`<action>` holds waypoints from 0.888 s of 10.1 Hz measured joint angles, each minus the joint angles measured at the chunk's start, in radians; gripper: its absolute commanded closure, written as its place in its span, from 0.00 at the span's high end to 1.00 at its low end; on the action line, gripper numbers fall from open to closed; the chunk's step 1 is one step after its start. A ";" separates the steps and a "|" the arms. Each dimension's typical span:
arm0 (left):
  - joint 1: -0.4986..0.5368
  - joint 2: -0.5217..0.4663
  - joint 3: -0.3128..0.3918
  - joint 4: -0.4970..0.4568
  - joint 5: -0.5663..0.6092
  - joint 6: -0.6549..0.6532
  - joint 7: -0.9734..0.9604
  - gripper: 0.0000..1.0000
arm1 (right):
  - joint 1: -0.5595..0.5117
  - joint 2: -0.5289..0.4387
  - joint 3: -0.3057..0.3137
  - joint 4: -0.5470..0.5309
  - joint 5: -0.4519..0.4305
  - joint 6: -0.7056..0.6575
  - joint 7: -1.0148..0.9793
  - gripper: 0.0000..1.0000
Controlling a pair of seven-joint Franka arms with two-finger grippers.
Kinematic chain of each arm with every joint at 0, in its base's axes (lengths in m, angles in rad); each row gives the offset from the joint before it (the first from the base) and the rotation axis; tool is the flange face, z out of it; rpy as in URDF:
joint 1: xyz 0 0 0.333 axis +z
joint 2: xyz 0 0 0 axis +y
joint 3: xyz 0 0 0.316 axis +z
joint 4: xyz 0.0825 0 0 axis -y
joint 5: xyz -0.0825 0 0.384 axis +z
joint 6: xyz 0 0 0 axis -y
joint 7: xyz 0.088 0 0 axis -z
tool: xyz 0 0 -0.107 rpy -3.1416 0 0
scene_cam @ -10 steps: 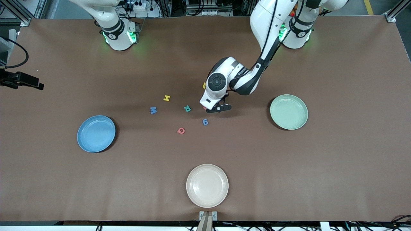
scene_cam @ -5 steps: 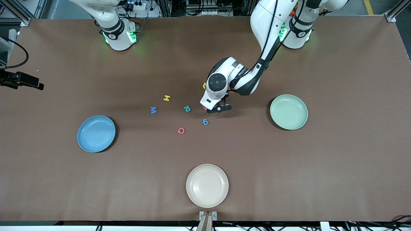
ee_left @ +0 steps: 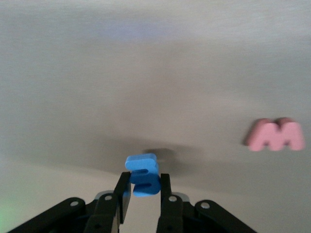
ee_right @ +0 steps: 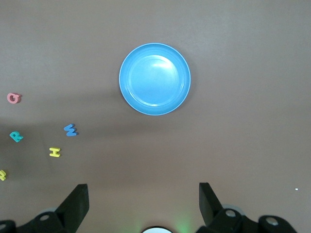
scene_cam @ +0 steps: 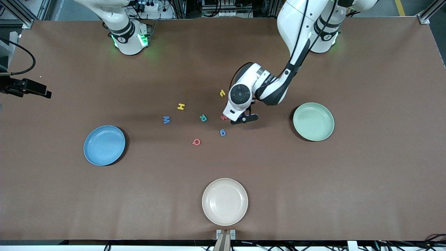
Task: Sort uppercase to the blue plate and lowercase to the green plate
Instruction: 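Drop the m into the green plate while the right gripper reaches letters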
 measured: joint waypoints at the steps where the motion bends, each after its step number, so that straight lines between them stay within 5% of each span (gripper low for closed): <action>1: 0.015 -0.004 0.017 0.000 0.001 -0.051 0.045 0.19 | 0.005 0.001 0.000 -0.008 0.000 0.009 0.000 1.00; 9: 0.179 -0.083 0.163 -0.002 0.151 -0.365 0.409 0.19 | 0.105 -0.043 0.002 -0.269 0.043 0.222 0.010 1.00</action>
